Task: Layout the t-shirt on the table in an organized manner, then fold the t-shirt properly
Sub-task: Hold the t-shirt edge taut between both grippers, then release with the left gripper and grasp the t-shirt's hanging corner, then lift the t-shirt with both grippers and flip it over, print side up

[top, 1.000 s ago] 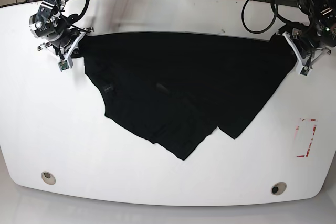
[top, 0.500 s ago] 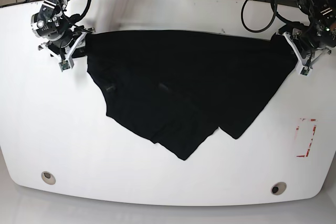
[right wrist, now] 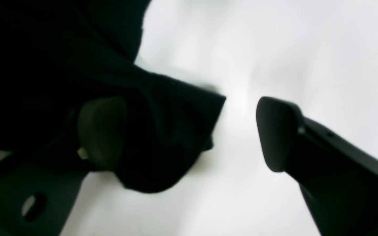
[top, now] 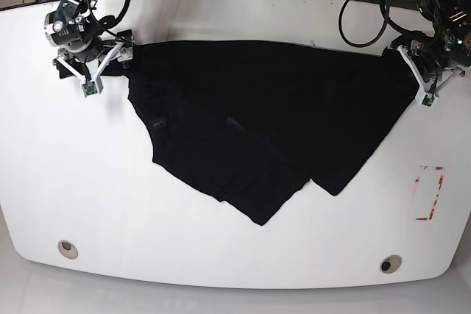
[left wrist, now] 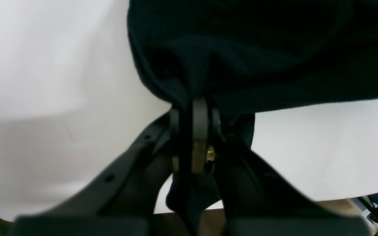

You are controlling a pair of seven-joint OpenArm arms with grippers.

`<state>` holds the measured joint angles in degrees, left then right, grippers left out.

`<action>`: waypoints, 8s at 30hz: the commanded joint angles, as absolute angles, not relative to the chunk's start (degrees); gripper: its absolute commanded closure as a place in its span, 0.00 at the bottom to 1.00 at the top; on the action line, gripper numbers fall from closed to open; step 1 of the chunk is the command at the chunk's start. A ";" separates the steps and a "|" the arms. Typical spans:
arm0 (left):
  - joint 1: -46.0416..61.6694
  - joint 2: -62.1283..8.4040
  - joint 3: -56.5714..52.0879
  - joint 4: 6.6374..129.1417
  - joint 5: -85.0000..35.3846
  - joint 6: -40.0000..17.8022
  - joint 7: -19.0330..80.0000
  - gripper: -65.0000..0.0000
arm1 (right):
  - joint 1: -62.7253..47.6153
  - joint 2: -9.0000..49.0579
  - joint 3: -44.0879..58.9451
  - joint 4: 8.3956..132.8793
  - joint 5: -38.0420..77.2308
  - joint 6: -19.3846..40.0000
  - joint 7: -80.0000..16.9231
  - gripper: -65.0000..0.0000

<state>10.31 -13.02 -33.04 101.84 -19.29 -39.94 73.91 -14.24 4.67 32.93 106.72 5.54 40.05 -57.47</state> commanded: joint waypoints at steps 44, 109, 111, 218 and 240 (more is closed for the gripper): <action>9.54 -14.99 -33.10 102.99 -19.65 -40.00 73.54 1.00 | -13.76 4.97 33.01 102.55 6.20 40.00 -56.13 0.99; -33.27 -16.22 -15.08 45.49 -25.36 -40.00 49.71 0.28 | -12.09 4.79 32.66 102.99 6.20 40.00 -56.13 0.99; -34.07 -16.22 -14.02 42.68 -25.36 -40.00 47.60 0.28 | -12.09 4.79 32.66 102.99 6.20 40.00 -56.13 0.99; -66.95 -13.14 -25.36 86.90 -25.80 -40.00 80.00 1.00 | 54.02 25.98 10.51 111.96 6.20 40.00 -75.65 0.98; -20.79 -13.93 -25.80 107.56 -31.69 -40.00 80.00 1.00 | 8.22 16.57 31.34 116.09 6.20 40.00 -75.30 0.99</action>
